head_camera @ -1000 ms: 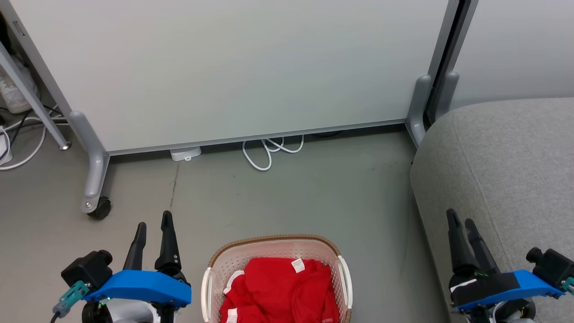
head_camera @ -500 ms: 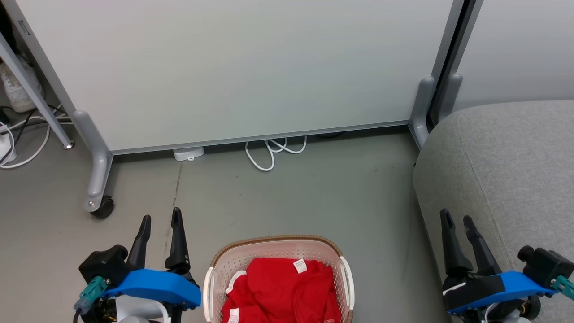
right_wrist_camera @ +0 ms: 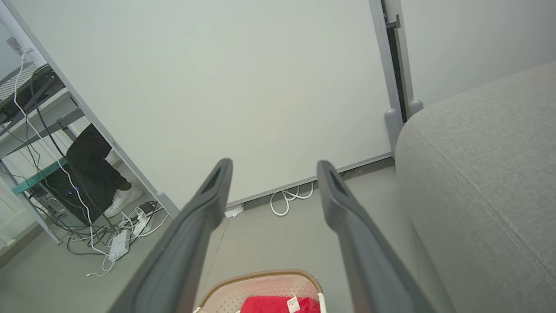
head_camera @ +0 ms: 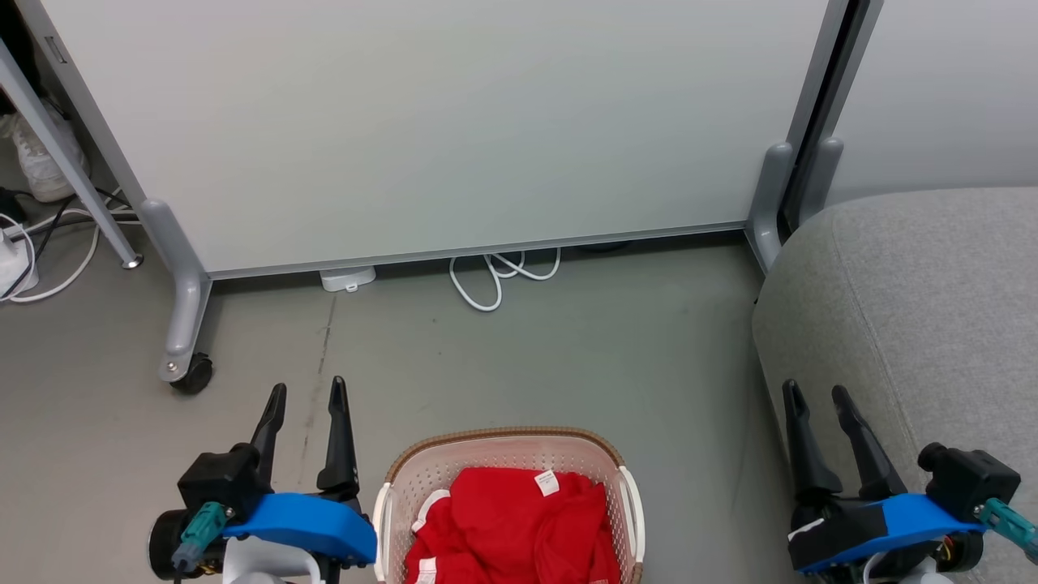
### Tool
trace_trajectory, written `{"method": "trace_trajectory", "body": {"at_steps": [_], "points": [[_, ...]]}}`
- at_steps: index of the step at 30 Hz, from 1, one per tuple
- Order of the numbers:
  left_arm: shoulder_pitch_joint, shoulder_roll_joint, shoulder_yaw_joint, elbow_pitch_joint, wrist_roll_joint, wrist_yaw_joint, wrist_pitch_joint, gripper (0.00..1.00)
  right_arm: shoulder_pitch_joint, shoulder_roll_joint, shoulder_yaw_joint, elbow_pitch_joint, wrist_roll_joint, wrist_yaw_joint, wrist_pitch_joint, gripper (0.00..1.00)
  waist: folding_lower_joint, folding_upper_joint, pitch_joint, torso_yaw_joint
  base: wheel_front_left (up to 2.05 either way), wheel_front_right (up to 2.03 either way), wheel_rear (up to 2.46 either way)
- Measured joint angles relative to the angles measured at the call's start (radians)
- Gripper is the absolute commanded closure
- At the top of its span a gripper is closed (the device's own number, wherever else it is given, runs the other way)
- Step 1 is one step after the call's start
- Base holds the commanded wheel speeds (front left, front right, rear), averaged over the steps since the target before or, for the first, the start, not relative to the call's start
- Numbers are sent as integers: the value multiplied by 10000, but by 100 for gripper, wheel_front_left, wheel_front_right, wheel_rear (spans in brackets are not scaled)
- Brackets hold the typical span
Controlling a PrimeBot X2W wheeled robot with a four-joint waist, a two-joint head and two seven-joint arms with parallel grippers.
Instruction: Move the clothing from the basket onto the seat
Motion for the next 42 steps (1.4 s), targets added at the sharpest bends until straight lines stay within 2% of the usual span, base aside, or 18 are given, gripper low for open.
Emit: {"method": "trace_trajectory", "body": {"at_steps": [30,42], "points": [[-62,-19,-474,780,2385,-288,-600,0,54,-2,244,148,-2623,4,-604,0,0,0,-81,156,0,0,0],[-149,-117,-462,1062,2984,-422,-782,0,55,-4,265,240,-3425,13,-786,0,0,0,-120,244,0,0,0]]}}
